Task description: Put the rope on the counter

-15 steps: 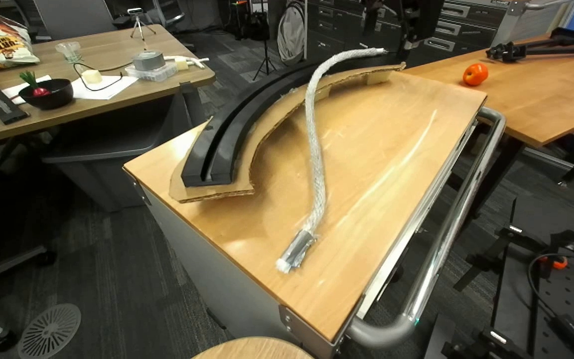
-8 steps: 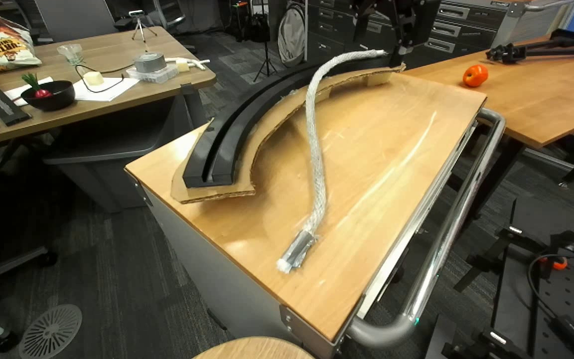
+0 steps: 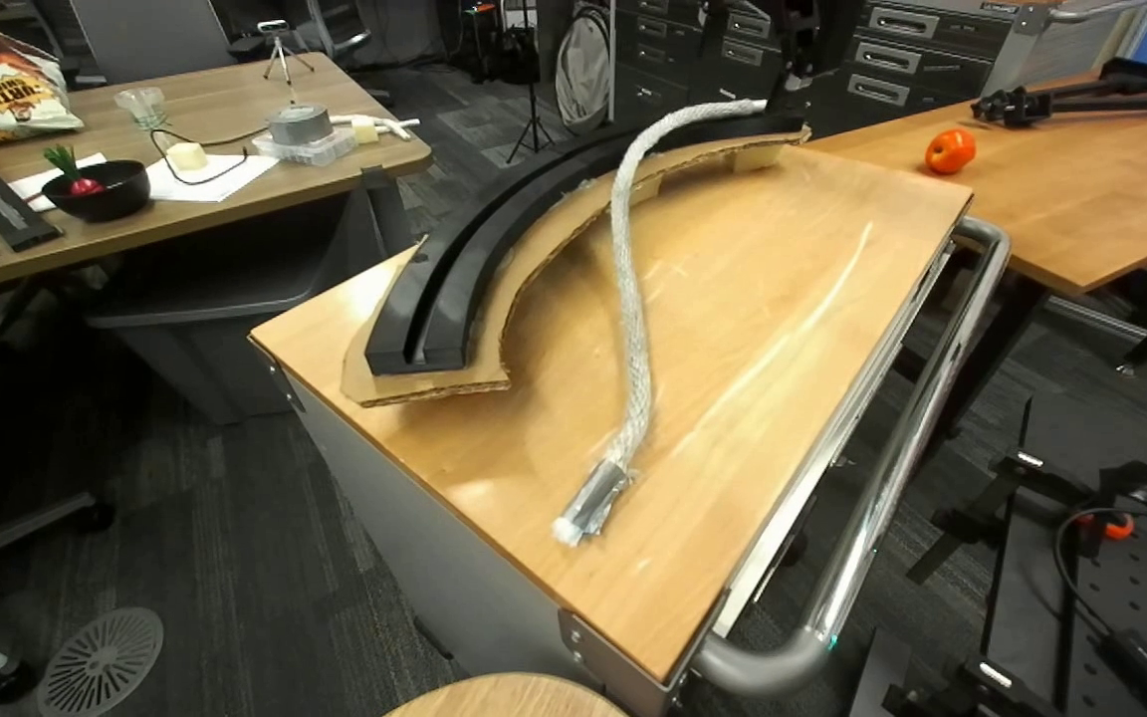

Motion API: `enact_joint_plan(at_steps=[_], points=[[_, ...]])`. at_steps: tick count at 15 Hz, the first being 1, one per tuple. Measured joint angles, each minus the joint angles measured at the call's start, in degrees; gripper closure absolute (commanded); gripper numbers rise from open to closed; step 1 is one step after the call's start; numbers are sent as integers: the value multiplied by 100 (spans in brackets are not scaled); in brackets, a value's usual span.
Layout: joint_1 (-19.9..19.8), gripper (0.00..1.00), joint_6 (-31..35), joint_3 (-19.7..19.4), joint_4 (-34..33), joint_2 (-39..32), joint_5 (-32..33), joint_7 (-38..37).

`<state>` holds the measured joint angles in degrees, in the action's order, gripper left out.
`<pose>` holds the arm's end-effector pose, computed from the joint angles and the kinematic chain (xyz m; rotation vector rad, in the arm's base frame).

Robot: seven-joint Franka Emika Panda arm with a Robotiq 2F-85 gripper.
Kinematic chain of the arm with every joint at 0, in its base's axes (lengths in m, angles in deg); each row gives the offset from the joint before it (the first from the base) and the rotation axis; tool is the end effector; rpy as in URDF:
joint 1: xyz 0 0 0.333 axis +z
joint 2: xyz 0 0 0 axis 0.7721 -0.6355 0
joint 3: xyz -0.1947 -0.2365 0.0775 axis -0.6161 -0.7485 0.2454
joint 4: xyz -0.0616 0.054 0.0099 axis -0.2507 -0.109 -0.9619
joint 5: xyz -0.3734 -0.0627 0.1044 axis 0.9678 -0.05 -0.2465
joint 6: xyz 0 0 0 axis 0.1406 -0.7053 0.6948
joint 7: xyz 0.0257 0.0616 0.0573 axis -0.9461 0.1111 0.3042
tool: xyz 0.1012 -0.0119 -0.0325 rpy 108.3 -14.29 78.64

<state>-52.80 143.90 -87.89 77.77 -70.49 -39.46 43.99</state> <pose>0.5248 -0.0684 0.4264 2.3057 1.6960 0.1501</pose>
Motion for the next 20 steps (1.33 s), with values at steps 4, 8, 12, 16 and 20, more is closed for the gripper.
enact_joint_plan(at_steps=[4, 8, 12, 16, 20], points=[[-59, 0, -152, -65, -421, -441, 183, 492], [-351, 0, -655, -184, -1404, -1117, 182, 933], [-537, 0, -1198, -188, -2421, -1912, 182, 1043], [-605, 5, -1425, -187, -3079, -2559, 191, 1030], [-721, 34, -1448, -187, -3344, -2927, 193, 931]])
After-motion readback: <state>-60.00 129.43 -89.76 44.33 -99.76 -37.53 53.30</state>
